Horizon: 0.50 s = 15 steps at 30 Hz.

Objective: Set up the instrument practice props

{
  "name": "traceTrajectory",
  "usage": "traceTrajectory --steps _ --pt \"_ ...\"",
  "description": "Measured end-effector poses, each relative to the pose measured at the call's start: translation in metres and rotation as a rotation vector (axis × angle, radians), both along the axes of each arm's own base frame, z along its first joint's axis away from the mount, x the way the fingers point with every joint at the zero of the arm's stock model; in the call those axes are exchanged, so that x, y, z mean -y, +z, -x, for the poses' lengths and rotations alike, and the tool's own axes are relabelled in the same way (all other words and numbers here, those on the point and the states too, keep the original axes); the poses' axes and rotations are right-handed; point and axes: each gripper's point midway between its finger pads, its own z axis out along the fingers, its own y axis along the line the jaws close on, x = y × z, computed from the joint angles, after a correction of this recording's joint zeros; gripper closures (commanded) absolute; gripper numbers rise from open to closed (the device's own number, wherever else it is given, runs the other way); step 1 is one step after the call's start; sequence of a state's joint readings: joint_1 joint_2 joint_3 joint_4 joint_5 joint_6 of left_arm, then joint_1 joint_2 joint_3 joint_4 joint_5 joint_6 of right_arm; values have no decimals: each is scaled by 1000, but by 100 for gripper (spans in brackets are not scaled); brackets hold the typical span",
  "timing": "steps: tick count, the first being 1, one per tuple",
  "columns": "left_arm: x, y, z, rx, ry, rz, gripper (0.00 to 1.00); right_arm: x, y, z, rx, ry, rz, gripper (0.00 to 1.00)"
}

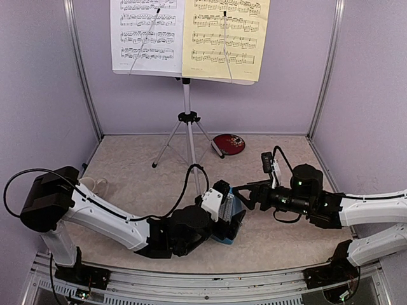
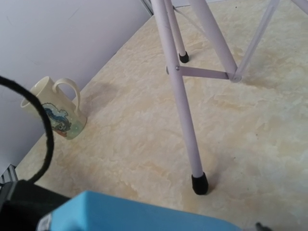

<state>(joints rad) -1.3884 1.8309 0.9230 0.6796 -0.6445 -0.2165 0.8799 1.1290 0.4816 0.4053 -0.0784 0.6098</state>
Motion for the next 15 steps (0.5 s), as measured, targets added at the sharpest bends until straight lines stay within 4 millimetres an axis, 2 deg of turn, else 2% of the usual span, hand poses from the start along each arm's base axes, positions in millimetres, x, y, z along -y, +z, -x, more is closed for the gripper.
traceTrajectory --steps 5,8,15 --pt "-4 -7 -8 -6 -12 -20 26 3 2 2 6 3 9 10" --pt "-10 -18 -15 -23 -56 -52 32 5 0 4 3 10 22 8" --pt "-13 -18 -17 -5 -257 -89 38 10 -20 13 -42 42 103 8"
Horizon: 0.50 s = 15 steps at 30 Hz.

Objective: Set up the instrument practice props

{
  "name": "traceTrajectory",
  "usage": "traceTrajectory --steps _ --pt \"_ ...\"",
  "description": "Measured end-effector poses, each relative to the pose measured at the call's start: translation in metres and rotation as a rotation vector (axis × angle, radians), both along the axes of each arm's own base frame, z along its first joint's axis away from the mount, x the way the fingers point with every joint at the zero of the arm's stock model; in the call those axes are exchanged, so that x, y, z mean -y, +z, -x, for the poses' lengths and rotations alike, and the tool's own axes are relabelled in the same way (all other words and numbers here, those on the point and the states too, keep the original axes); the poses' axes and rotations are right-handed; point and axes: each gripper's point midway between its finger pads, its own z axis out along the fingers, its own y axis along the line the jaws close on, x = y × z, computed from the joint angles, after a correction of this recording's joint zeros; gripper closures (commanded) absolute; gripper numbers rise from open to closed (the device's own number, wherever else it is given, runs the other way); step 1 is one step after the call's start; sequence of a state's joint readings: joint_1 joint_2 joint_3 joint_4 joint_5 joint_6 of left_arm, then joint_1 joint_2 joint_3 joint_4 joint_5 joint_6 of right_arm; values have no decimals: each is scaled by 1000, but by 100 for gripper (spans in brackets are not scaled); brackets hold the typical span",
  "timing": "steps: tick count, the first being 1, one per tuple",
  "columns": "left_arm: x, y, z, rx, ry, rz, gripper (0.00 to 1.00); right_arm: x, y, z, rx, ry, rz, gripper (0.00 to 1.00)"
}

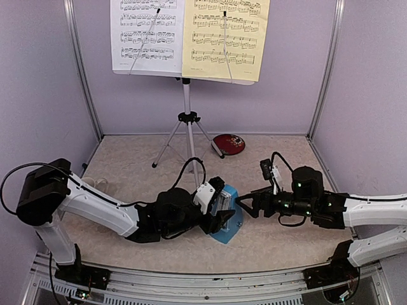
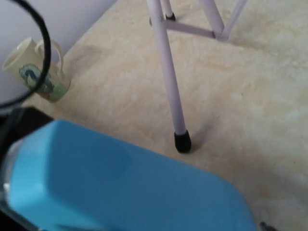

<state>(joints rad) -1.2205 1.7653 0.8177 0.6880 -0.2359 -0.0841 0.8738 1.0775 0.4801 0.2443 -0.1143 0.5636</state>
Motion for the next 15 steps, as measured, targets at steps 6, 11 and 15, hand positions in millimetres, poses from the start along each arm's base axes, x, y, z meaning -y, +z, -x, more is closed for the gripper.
traceTrajectory --steps 6,11,15 --pt "-1 3 10 46 -213 -41 47 -1 1 7 1 36 5 7" --pt "-11 3 13 54 -344 -53 46 -4 11 10 12 61 -13 7" --pt "-13 3 12 47 -394 -65 47 -7 27 11 34 77 -41 6"
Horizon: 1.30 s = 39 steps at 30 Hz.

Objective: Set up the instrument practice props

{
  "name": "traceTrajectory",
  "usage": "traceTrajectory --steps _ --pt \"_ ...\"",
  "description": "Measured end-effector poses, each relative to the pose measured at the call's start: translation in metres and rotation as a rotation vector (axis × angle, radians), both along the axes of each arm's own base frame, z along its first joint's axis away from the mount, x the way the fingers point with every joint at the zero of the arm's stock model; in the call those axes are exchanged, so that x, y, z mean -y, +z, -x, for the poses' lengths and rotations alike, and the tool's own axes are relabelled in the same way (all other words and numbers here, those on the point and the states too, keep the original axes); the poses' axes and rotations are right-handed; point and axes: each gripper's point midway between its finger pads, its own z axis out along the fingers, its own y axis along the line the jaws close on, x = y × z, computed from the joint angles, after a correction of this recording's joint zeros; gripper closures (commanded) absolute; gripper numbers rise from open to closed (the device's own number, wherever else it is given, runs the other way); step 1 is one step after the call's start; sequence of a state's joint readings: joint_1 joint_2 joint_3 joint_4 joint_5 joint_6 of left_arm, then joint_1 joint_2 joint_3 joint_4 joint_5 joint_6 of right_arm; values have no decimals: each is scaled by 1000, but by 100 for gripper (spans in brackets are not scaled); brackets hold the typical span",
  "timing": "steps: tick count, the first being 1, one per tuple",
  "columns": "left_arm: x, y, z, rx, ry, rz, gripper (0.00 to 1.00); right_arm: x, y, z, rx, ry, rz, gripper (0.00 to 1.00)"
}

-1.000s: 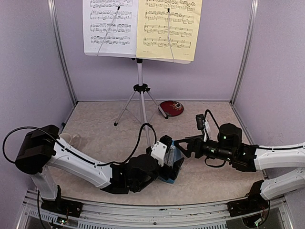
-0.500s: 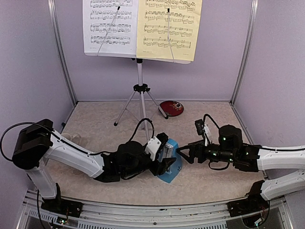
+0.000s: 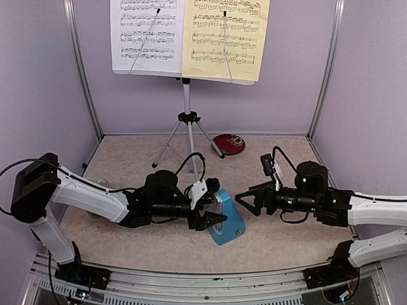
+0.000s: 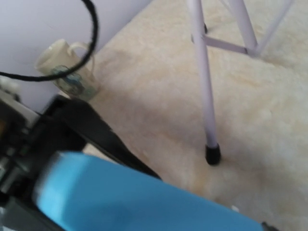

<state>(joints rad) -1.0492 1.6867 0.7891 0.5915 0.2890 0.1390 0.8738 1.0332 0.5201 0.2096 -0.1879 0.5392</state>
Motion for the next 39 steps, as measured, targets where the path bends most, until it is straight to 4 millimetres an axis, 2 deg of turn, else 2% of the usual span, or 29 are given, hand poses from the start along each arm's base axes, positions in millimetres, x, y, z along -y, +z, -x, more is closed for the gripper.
traceTrajectory --steps 6,8,12,18,20,26,31,39 --pt "15 -1 0 -31 -55 -38 46 -3 16 -1 20 8 -23 6" --pt "19 -1 0 -36 -73 -45 41 -3 18 -1 19 8 -20 6" --pt "29 -1 0 -54 -103 -70 25 -2 13 -1 5 2 -2 6" --pt "33 5 -3 -53 -97 -54 14 -2 10 -4 -11 -10 24 8" --pt "30 7 -3 -51 -85 -41 13 -2 8 -6 -14 -16 30 9" --pt "23 24 4 -31 -42 17 18 1 4 -10 -16 -45 48 12" --pt "24 39 6 -14 0 75 30 1 1 -12 -20 -55 58 13" --pt "20 41 2 -7 71 107 45 1 1 -15 -18 -66 59 16"
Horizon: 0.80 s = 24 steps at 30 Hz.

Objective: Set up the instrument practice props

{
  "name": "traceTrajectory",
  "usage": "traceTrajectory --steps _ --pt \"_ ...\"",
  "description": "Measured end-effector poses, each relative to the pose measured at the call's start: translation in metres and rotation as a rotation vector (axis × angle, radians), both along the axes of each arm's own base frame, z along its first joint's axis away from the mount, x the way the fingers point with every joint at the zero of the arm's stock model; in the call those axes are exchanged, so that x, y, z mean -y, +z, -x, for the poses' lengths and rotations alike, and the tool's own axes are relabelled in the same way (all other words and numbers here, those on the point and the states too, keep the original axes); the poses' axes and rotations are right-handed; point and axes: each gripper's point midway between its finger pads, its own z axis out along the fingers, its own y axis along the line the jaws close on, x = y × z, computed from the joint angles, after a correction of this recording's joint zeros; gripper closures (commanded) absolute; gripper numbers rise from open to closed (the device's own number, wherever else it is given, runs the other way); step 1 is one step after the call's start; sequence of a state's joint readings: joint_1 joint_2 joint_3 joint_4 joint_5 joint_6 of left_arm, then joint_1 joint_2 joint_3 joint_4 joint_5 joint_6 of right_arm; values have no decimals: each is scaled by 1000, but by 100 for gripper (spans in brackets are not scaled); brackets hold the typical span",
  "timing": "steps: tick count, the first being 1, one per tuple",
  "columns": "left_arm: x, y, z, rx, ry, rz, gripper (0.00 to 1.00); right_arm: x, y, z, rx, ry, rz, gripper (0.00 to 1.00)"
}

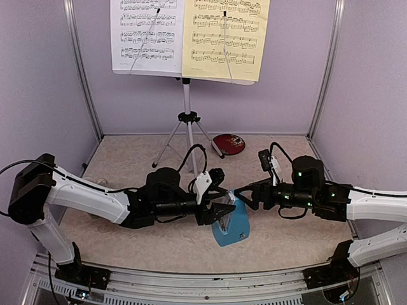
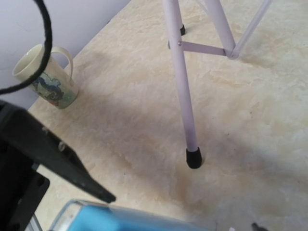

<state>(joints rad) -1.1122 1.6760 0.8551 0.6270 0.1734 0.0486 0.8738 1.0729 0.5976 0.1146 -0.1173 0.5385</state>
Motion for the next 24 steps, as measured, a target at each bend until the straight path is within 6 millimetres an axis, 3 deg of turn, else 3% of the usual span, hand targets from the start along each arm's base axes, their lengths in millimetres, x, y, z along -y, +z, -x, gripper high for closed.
traceTrajectory --steps 6,10,12,24 --pt "-15 -7 3 -3 22 11 53 2 -1 -2 -5 -18 -7 17" --pt "-17 -7 4 -5 25 23 29 2 -2 -2 -10 -24 -16 17" --pt "-16 -4 4 -4 26 34 26 2 -2 -1 -11 -25 -20 17" --pt "0 12 3 -3 24 74 46 2 -2 -1 -11 -25 -24 18"
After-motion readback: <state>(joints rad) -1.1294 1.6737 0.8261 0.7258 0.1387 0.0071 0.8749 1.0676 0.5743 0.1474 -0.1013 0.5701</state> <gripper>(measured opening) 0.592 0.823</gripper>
